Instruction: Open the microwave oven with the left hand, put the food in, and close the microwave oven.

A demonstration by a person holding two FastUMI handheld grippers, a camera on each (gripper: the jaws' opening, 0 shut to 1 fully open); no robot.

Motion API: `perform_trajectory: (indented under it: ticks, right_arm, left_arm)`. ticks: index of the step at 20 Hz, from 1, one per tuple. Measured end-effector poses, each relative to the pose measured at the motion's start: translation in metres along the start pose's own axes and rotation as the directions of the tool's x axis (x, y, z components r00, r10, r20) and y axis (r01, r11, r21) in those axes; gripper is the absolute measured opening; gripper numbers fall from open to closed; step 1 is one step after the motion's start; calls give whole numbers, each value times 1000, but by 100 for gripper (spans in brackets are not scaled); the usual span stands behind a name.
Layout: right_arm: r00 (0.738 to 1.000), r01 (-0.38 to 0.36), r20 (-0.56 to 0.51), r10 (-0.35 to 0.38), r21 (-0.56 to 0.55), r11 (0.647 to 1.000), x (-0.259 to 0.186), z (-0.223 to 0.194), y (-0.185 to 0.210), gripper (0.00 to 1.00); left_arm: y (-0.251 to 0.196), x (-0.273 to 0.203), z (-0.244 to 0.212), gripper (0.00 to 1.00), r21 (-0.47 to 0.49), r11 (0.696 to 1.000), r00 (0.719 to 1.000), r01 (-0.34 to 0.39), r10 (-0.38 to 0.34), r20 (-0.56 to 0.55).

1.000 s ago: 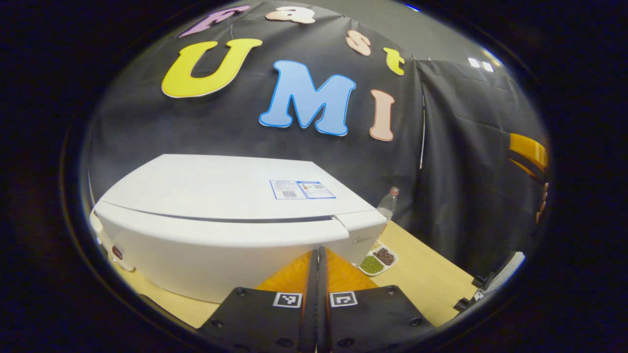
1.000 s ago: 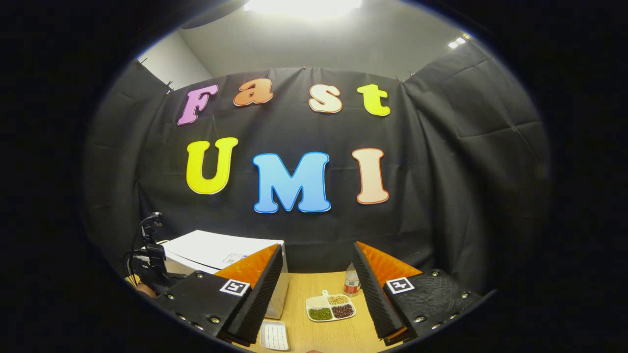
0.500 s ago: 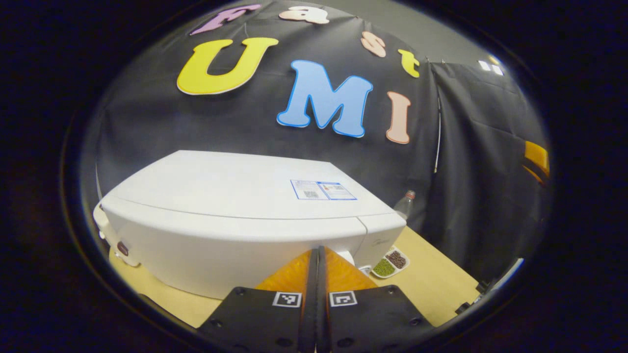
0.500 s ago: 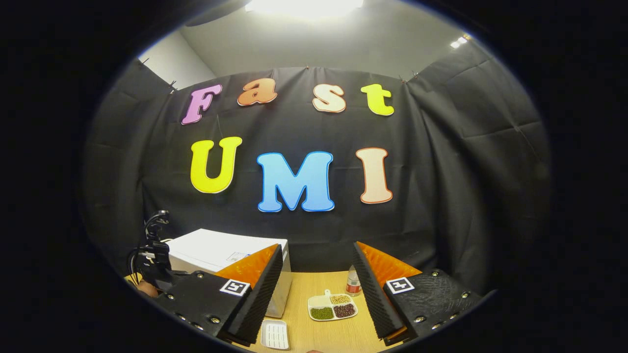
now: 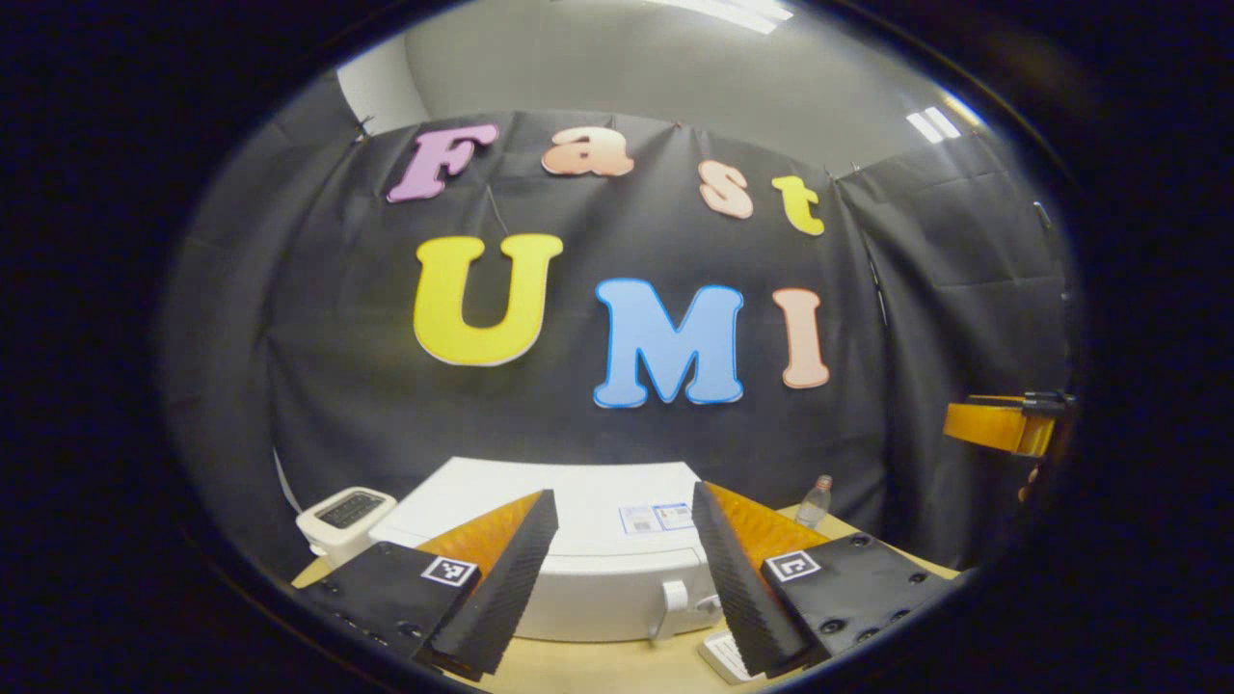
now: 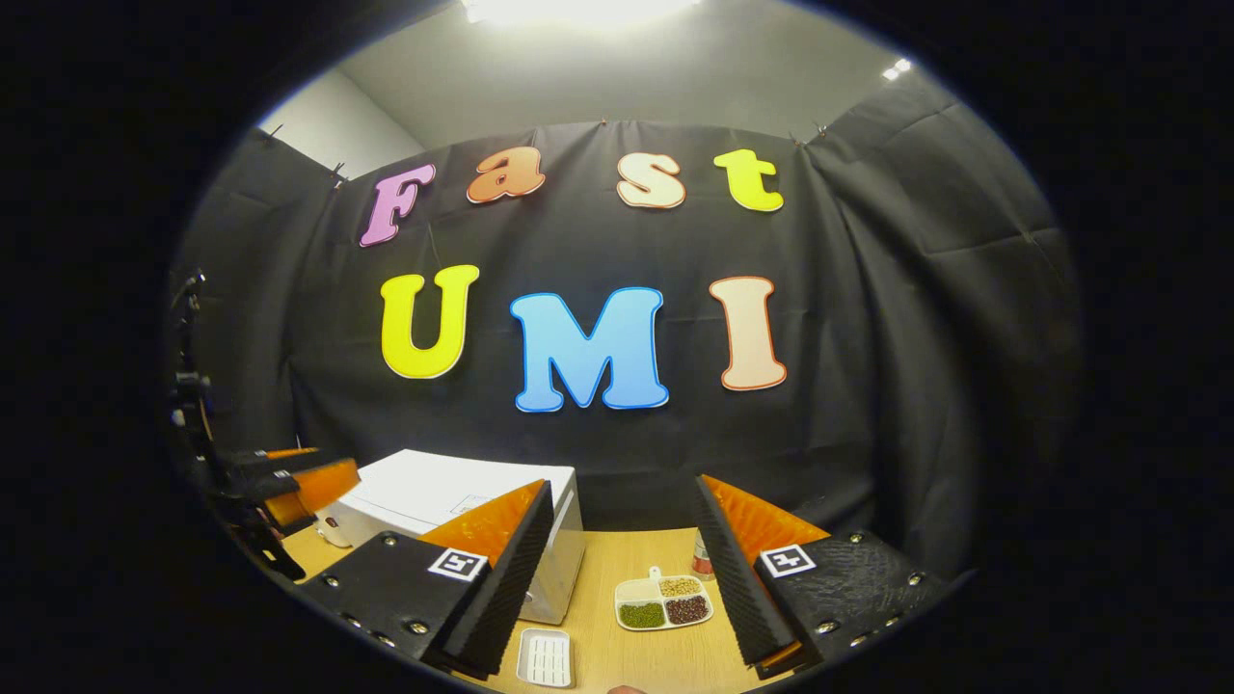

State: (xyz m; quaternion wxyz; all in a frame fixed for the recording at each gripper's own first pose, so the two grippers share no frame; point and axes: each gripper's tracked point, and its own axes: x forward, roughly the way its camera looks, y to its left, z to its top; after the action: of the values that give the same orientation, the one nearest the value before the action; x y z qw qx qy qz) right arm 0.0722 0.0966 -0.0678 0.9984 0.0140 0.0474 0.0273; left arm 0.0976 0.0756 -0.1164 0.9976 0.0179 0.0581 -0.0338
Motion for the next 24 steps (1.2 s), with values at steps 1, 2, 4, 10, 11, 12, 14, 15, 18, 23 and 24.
perform_trajectory:
  ticks: [1, 2, 4, 10, 11, 12, 14, 15, 18, 23, 24]
  right_arm:
    - [1000, -9, 2, 9, 1, 1000, 0, 1, 0, 88]
    - [1000, -18, -1, 18, 6, 1000, 0, 0, -1, 88]
    - [999, -43, 11, 43, 16, 999, -3, 4, 1, 88]
    - [999, 1, 34, -2, 19, 1000, -11, 16, 0, 88]
    - [999, 10, 46, -11, 17, 1000, -14, 20, 1, 88]
    - [998, 16, 60, -17, 13, 1000, -19, 24, 3, 88]
    - [998, 19, 66, -20, 11, 1000, -21, 24, 8, 88]
    - [998, 21, 65, -22, 14, 1000, -23, 25, 10, 88]
    - [997, 41, 59, -42, 21, 999, -32, 24, 14, 88]
    - [995, 84, 52, -83, -12, 996, -47, 22, 19, 88]
    - [995, 88, 50, -88, -8, 996, -51, 22, 21, 88]
  left_arm:
    - [-2, -14, 15, 96, 0, 1000, 1000, -13, 13, 25]
    - [0, -25, 23, 97, -6, 1000, 999, -31, 31, 31]
    - [6, -41, 32, 97, -25, 998, 998, -63, 63, 31]
    - [26, -76, 39, 97, -45, 996, 997, -77, 78, 17]
    - [28, -79, 43, 97, -44, 997, 997, -70, 71, 21]
    - [32, -81, 48, 98, -41, 997, 997, -68, 69, 35]
    - [35, -82, 52, 95, -45, 998, 998, -48, 50, 48]
    - [35, -83, 55, 96, -48, 998, 998, -34, 36, 53]
    - [35, -88, 54, 97, -75, 997, 999, 6, -2, 50]
    - [36, -101, 44, 97, -98, 992, 996, 76, -72, 46]
    - [37, -103, 43, 96, -104, 991, 996, 83, -78, 50]
